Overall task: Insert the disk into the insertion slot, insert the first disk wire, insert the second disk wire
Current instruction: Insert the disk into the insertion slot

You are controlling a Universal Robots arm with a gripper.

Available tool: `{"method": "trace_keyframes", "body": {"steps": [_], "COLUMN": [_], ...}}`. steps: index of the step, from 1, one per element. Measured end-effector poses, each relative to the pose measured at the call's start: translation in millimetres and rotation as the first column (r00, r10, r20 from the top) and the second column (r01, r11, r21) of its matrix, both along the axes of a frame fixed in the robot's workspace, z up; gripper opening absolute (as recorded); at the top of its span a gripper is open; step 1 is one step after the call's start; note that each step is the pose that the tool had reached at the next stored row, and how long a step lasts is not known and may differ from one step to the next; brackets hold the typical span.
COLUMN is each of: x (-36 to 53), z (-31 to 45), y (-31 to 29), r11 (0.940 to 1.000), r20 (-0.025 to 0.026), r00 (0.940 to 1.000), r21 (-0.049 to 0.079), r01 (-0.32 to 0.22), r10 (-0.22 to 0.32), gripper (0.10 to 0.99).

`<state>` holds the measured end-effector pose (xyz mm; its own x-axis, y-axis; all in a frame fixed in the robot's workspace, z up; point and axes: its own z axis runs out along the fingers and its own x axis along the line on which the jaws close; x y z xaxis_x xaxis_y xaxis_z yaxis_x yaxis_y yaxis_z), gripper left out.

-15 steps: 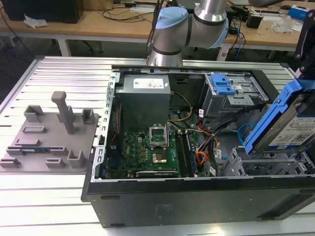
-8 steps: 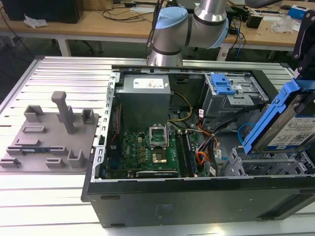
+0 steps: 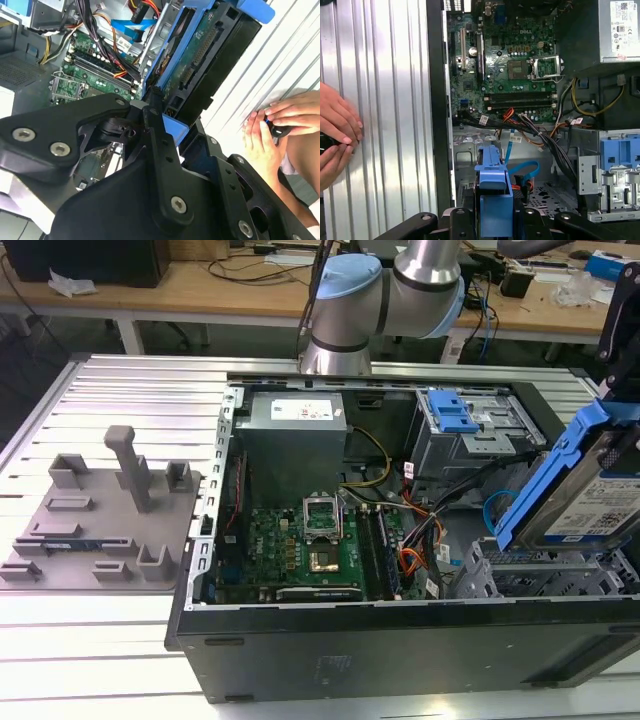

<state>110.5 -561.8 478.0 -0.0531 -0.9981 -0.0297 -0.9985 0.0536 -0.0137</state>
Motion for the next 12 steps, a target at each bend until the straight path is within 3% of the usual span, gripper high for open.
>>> {"method": "trace_keyframes", "body": {"steps": [1,12], "x": [-0.2,-0.2], "z": [-0.9,-1.1], "y": [3.6,6.6], "r11": [1.0000,1.0000], "r20": [0.0000,0.0001], "r00": [1.0000,1.0000], "r21": [0.000,-0.002], "r01": [0.000,-0.003], "r10": [0.000,0.003], "gripper": [0.365,0.365]}}
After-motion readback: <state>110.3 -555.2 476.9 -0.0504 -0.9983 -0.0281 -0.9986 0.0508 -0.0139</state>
